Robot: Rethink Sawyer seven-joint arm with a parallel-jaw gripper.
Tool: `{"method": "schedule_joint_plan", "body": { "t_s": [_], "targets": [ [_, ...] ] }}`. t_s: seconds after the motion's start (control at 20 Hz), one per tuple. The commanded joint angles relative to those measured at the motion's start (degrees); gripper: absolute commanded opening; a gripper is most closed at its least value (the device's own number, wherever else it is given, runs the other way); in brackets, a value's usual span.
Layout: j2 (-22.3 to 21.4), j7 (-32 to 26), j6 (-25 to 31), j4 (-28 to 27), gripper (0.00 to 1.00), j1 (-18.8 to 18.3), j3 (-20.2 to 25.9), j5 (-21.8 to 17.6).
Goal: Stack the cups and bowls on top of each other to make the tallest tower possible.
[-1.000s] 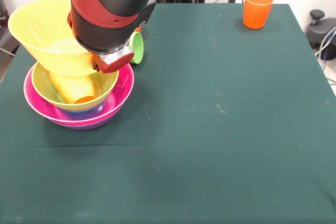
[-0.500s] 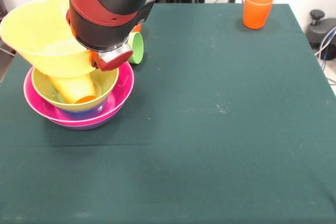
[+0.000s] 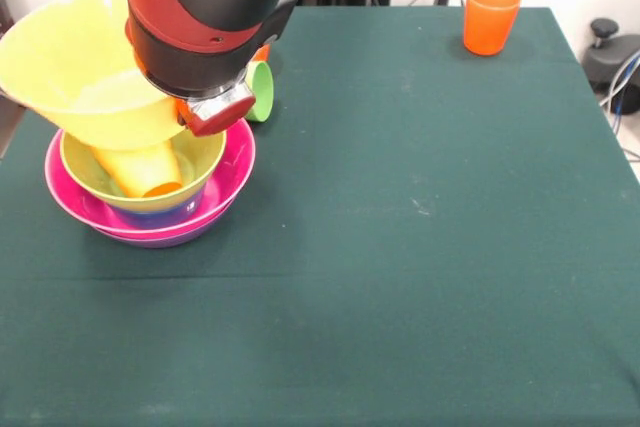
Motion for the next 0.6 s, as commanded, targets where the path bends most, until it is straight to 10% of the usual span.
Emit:
{"method": "schedule_joint_plan", "body": {
  "t_s": [0.05,0.6],
  "targets": [
    [3.22,12.89,6.23,-7.16,0.00,-2.01,1.05,2.27],
    [4.66,13.78,7.90,-9.01,0.00,-1.84,-2.50,5.61]
  ]
}}
